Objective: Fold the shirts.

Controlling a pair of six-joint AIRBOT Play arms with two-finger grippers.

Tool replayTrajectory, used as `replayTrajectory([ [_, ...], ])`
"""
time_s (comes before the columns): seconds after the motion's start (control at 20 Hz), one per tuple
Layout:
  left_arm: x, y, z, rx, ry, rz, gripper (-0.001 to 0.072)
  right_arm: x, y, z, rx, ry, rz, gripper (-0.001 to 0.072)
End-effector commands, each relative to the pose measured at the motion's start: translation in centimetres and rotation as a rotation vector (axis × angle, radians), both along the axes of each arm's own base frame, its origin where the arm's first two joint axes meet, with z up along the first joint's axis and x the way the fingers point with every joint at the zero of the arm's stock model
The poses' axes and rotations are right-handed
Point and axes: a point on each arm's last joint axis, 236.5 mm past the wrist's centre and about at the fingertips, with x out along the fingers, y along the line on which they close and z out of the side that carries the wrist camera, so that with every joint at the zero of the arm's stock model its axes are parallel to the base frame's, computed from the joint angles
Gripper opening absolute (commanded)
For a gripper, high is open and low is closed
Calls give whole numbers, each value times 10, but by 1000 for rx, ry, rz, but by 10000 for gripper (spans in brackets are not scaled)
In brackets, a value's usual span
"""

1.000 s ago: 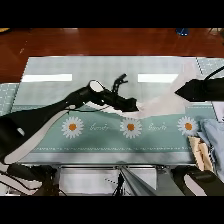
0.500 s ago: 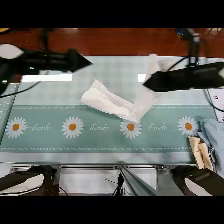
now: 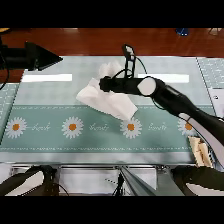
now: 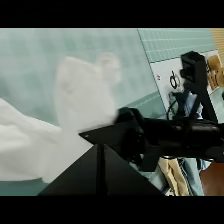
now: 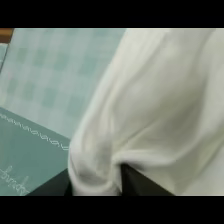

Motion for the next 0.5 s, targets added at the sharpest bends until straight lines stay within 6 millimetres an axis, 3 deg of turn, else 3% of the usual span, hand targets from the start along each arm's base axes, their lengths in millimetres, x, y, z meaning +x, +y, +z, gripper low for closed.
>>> replayTrajectory([
  [0.0,-11,-5,0,4,10,-41,26,4,22,-19,71,48,-57,380],
  [0.1,-10,-5,-1,10,2,-46,26,-6,13,-20,24,69,9,380],
  [0.2,-10,-5,-1,14,-5,-50,26,-19,-18,-22,-80,108,90,379],
  [0.3,-9,-3,-4,25,-4,-45,26,-33,-76,-27,-262,144,156,380],
  [0.35,-7,-1,-8,46,-3,-38,26,-40,-117,-30,-376,180,162,384],
  [0.45,-7,6,-17,96,5,-31,27,-53,-214,-37,-626,285,115,491],
])
